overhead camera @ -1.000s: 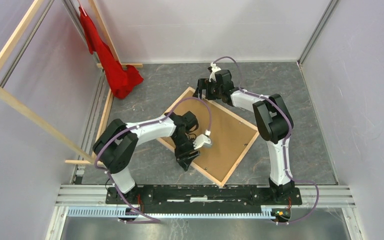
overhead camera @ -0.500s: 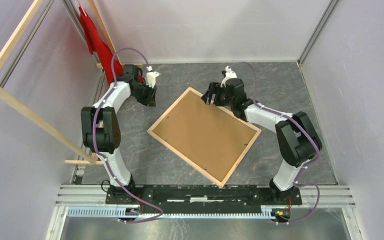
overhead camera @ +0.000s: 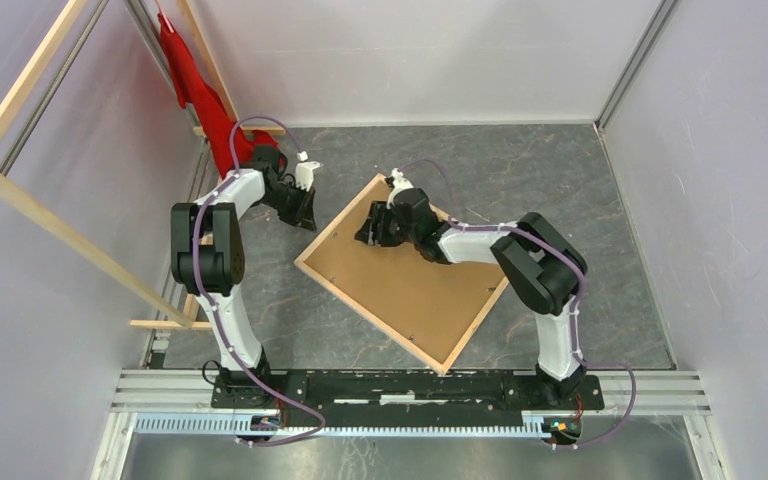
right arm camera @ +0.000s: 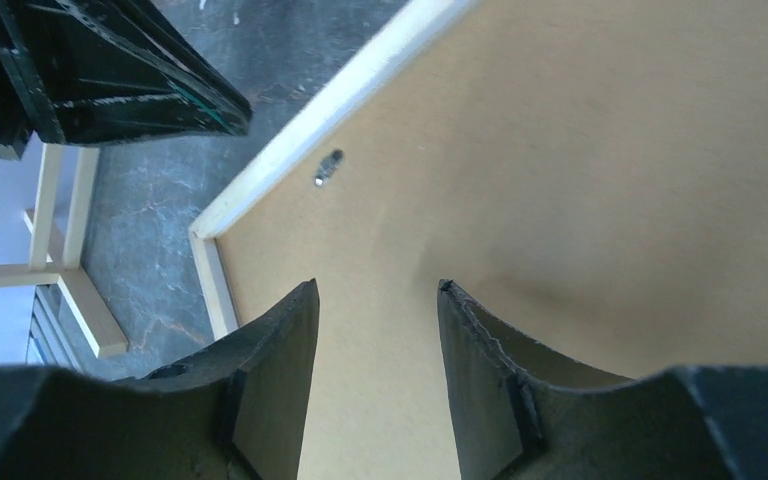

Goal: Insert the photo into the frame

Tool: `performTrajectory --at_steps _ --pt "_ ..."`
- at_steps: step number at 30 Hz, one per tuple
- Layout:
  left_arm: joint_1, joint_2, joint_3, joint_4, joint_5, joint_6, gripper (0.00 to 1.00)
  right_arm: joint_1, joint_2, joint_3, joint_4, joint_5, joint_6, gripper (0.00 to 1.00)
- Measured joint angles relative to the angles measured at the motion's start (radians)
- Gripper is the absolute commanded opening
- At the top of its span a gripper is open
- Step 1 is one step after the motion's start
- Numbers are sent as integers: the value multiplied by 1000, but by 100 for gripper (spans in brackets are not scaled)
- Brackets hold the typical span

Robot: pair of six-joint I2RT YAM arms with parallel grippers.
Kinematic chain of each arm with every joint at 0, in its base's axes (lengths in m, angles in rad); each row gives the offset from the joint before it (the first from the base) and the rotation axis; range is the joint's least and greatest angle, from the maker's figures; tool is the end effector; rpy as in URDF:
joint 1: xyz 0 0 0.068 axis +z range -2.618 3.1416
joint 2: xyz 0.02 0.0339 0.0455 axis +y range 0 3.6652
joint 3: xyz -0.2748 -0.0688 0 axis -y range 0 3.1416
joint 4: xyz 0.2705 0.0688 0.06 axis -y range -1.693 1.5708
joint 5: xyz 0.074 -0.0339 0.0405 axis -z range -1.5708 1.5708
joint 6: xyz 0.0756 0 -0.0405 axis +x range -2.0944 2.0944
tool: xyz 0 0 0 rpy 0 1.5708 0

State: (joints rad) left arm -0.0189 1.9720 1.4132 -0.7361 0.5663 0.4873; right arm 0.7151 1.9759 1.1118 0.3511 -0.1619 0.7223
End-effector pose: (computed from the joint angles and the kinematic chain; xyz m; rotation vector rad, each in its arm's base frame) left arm 0.4252 -0.0486 0.1414 0.7727 2.5571 -0.6694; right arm 0.3537 0.3233 0.1264 -0.0985 2.2483 1.0023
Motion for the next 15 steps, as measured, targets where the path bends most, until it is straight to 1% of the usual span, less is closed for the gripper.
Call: performTrajectory --at_steps 6,12,15 --pt "0 16 -16 -5 14 1 14 52 114 126 23 -2 43 49" --pt "2 33 -33 -7 11 3 12 69 190 200 37 5 77 43" --pt "4 36 -39 -6 11 4 12 70 222 227 36 6 90 42"
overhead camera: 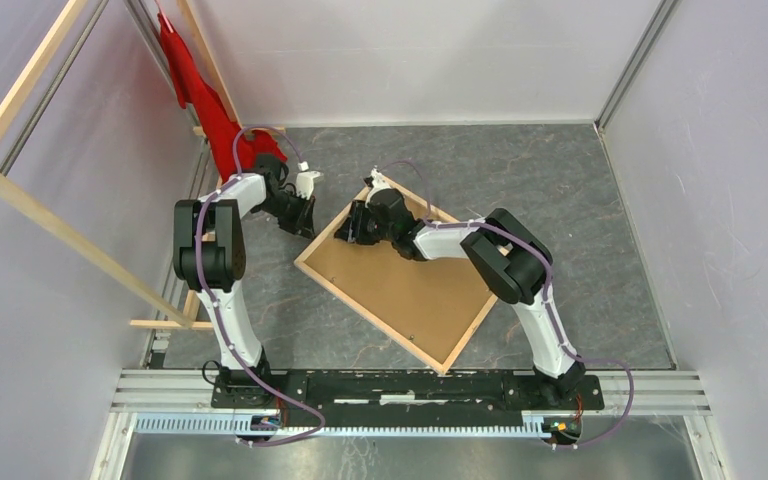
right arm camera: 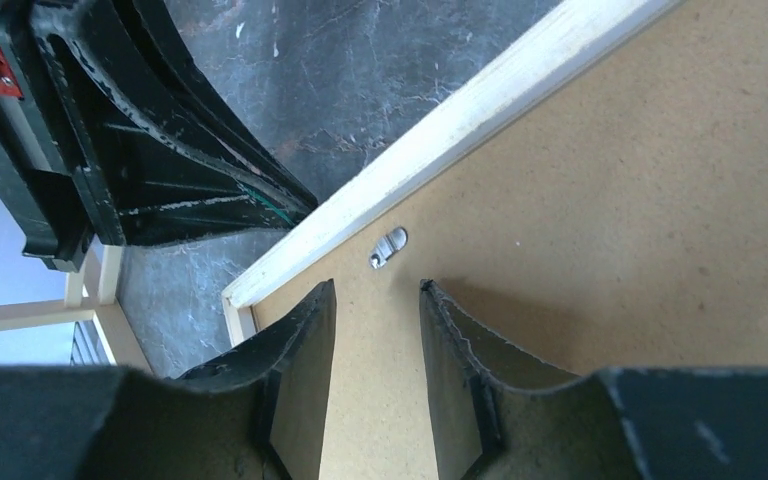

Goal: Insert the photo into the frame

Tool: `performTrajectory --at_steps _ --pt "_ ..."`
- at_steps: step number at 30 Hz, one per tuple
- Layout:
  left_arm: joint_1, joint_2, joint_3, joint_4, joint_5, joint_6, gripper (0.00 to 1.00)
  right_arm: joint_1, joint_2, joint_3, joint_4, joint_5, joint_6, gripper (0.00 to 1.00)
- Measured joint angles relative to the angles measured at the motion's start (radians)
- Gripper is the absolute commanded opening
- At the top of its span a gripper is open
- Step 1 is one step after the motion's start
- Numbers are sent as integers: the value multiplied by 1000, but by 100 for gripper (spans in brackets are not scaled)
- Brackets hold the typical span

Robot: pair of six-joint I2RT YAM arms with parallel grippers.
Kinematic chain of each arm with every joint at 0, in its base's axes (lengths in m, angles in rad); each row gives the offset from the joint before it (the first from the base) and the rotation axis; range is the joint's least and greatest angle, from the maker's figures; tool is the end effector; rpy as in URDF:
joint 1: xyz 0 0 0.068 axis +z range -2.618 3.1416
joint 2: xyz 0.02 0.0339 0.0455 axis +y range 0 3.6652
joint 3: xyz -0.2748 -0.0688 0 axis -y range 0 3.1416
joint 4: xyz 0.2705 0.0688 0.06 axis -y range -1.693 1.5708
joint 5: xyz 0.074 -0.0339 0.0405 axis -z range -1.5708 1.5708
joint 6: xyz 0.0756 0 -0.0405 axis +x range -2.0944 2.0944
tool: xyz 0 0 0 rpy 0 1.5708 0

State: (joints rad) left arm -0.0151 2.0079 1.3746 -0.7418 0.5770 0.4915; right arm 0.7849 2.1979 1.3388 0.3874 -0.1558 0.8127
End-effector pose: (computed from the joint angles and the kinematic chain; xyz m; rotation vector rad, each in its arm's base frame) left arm 0.4159 -0.0475 0.1160 0.7609 2.6221 -0.7239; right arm 0.3708 0.3870 0.1028 -0.0759 2.2406 1.1047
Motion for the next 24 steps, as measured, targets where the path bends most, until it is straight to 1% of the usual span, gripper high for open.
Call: performTrajectory --at_steps 5,24 --pt "1 0 -5 2 0 1 12 0 27 35 4 1 14 42" --pt "1 5 -8 11 1 1 11 14 65 75 16 -5 51 40"
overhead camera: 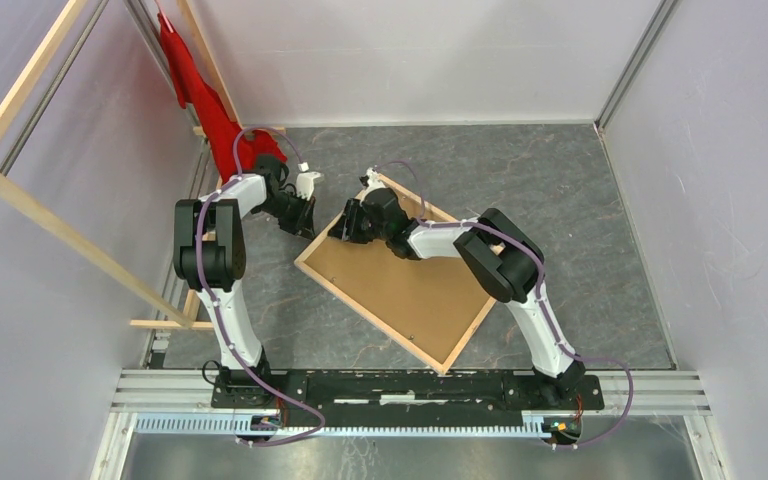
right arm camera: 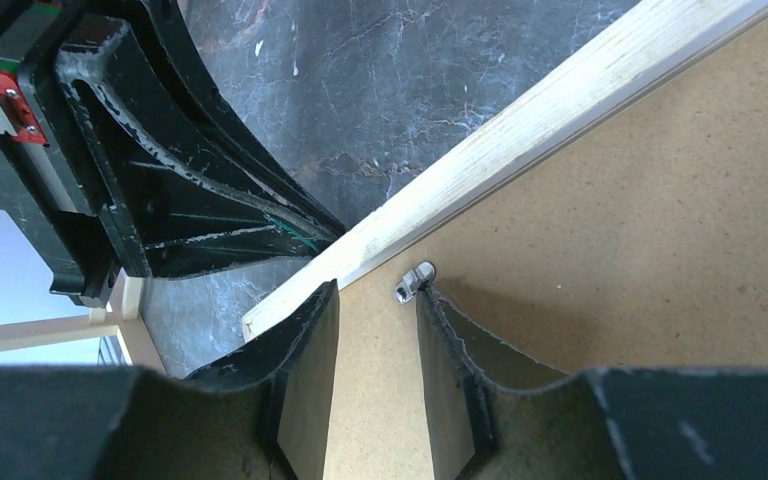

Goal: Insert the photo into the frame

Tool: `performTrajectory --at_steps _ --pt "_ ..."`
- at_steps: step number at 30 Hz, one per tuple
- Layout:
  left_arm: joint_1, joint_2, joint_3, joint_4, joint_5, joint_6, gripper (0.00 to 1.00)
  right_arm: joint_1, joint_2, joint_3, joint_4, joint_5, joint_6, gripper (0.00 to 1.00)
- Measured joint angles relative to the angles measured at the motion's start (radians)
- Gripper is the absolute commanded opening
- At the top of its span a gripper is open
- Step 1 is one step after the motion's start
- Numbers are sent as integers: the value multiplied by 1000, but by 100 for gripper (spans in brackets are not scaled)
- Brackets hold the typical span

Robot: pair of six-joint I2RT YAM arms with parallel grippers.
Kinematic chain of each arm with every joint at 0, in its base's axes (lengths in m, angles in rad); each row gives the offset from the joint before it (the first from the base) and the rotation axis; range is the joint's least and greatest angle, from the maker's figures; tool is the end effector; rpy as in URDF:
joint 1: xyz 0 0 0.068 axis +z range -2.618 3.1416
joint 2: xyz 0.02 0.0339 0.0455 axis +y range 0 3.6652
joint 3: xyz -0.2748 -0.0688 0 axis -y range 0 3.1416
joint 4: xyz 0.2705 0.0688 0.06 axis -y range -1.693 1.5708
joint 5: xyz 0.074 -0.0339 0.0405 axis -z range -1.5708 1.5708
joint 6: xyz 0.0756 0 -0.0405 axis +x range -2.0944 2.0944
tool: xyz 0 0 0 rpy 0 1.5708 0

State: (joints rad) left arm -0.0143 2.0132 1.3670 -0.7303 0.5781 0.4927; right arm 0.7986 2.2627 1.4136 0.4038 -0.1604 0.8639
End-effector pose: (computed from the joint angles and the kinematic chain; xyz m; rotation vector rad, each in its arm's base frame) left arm 0.4156 -0.0473 0.1121 0.7611 2.6222 -0.7255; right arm 0.3773 0.4047 0.0977 -0.0402 2.2312 1.1593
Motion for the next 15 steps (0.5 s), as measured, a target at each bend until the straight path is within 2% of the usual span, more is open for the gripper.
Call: performTrajectory --at_steps 15 --pt "0 0 -2 2 2 0 11 0 13 11 7 -1 22 38"
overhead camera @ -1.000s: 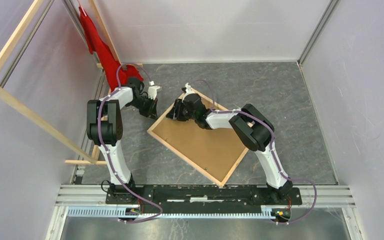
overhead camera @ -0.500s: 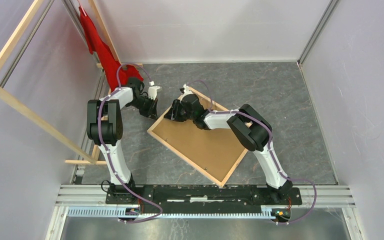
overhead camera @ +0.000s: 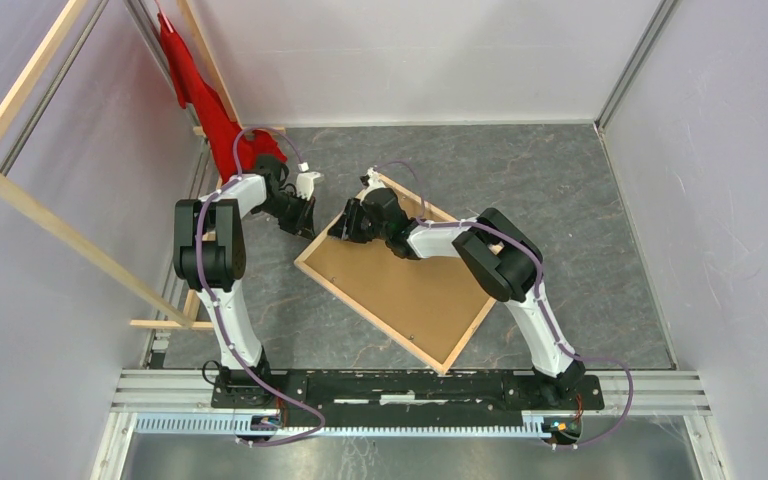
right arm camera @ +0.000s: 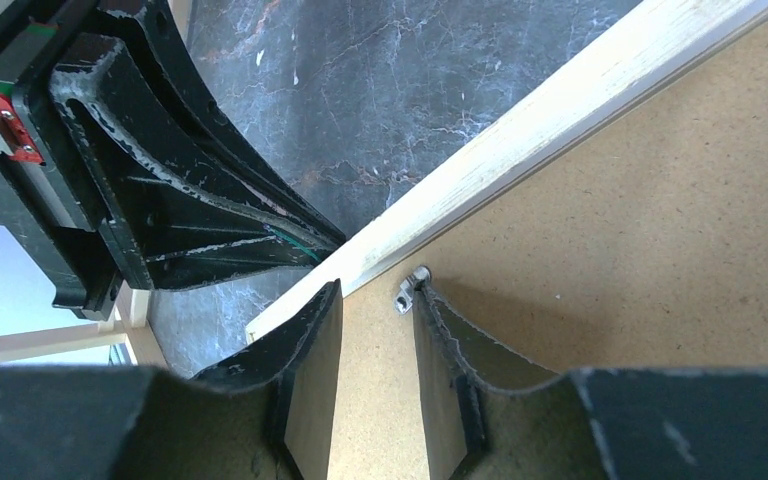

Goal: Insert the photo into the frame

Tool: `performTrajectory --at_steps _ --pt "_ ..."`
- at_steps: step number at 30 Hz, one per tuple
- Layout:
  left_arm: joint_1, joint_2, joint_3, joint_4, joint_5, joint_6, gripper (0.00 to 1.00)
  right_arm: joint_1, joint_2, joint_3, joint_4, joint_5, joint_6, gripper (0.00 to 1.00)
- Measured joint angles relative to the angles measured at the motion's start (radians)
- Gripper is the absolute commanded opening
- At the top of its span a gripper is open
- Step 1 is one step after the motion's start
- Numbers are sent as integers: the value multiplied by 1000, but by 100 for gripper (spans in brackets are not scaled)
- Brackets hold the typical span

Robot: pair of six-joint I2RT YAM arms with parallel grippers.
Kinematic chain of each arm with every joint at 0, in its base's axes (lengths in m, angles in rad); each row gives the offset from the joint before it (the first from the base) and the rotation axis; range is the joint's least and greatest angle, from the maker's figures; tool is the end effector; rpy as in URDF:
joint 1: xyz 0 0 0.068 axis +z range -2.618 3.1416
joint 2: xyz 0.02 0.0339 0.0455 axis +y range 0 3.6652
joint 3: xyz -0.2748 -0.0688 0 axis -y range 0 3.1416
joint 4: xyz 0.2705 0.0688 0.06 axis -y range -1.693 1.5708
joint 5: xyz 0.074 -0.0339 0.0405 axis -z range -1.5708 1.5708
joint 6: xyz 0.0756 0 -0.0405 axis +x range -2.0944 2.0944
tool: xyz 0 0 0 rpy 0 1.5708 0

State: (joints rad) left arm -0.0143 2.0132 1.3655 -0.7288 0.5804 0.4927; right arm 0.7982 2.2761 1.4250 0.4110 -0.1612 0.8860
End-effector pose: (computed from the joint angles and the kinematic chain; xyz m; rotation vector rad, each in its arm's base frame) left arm 0.4154 -0.0474 0.1118 0.7610 2.6209 -0.7285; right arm 0.3794 0.4066 0.0956 -0.0163 2.2317 1.1748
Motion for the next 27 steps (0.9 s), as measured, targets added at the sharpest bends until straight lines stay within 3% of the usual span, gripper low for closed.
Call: performTrajectory --at_steps 27 --pt "0 0 0 1 0 0 10 0 39 25 46 -25 38 35"
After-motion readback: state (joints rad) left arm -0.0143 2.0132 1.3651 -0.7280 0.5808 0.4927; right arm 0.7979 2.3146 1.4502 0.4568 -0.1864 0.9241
